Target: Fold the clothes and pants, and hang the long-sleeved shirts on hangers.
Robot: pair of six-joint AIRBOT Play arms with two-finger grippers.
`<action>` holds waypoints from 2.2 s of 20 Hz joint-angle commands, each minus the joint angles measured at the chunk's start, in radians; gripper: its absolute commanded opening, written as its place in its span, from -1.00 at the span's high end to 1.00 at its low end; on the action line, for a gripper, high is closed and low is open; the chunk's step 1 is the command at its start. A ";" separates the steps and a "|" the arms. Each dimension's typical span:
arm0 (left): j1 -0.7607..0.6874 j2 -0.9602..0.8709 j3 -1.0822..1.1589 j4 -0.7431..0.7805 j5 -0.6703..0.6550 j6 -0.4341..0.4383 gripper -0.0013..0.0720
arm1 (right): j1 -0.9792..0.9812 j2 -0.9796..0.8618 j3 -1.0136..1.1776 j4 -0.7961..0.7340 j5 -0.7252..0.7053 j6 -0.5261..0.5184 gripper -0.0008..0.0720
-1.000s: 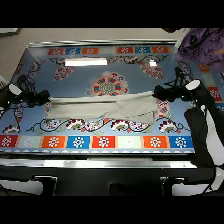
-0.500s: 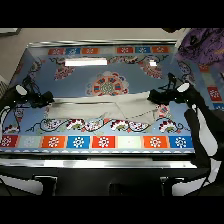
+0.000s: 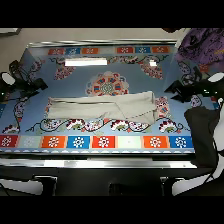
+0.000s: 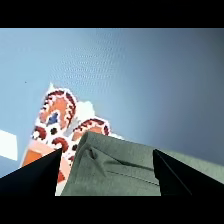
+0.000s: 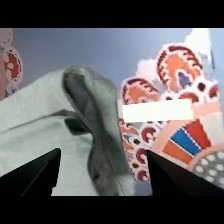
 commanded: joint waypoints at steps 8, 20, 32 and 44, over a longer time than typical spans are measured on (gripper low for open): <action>0.000 0.014 0.021 0.006 -0.073 -0.031 -0.81 | -0.002 -0.230 0.019 0.179 0.145 -0.140 -0.83; -0.007 0.014 0.021 -0.027 -0.078 -0.028 0.72 | 0.127 -0.247 0.019 0.155 0.127 -0.143 0.87; -0.490 -0.212 0.026 -0.481 0.052 0.039 0.92 | 0.127 0.184 0.237 -0.253 0.303 0.169 0.88; -0.963 -0.679 0.580 -0.798 0.272 -0.159 0.93 | 0.127 0.253 0.486 -0.316 0.484 0.275 0.88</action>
